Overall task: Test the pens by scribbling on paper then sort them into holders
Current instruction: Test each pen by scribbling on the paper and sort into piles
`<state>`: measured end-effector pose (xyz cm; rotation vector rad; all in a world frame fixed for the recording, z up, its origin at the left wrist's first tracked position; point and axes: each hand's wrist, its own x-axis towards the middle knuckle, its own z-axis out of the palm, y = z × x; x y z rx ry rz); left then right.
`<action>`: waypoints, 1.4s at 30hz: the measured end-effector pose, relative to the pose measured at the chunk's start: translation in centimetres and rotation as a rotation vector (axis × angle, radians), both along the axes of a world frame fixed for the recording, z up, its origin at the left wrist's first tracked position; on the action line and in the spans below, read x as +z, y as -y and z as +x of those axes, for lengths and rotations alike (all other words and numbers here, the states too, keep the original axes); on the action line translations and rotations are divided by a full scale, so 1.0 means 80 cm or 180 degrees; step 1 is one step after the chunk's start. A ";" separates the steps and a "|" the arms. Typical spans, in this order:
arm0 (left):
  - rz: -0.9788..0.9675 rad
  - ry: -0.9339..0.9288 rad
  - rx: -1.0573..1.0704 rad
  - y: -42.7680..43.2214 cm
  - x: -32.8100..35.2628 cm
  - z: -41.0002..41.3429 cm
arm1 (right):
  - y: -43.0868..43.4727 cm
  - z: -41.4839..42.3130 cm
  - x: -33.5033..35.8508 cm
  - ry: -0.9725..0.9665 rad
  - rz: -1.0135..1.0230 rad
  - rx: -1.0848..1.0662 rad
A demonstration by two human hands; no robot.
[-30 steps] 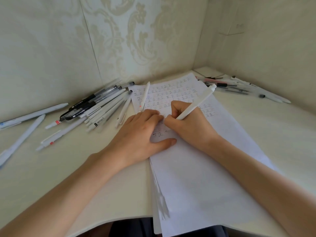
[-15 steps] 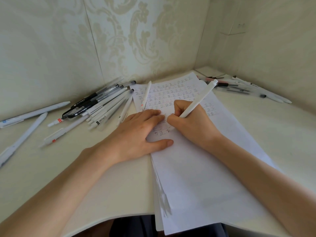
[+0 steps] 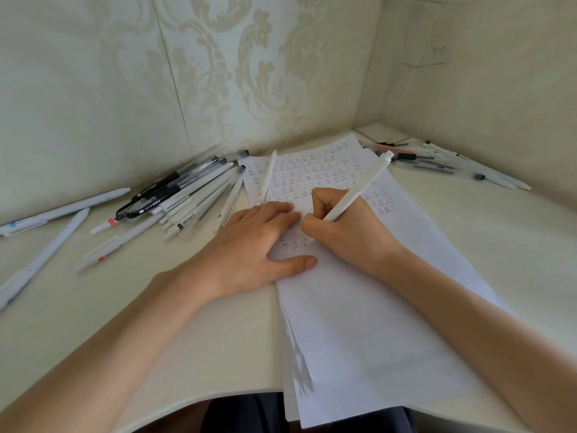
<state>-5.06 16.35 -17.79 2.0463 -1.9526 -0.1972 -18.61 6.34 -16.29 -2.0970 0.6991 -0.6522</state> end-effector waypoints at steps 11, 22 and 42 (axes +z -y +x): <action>0.0038 -0.0044 0.0043 0.000 0.001 0.000 | 0.008 -0.013 0.011 0.0524 0.0432 -0.0477; -0.0216 -0.0182 0.0038 -0.002 0.000 0.000 | 0.032 -0.028 0.022 0.1667 0.1763 0.0006; -0.0820 -0.1060 -0.0519 -0.006 0.004 -0.020 | 0.009 -0.009 0.006 0.1514 0.1740 0.0099</action>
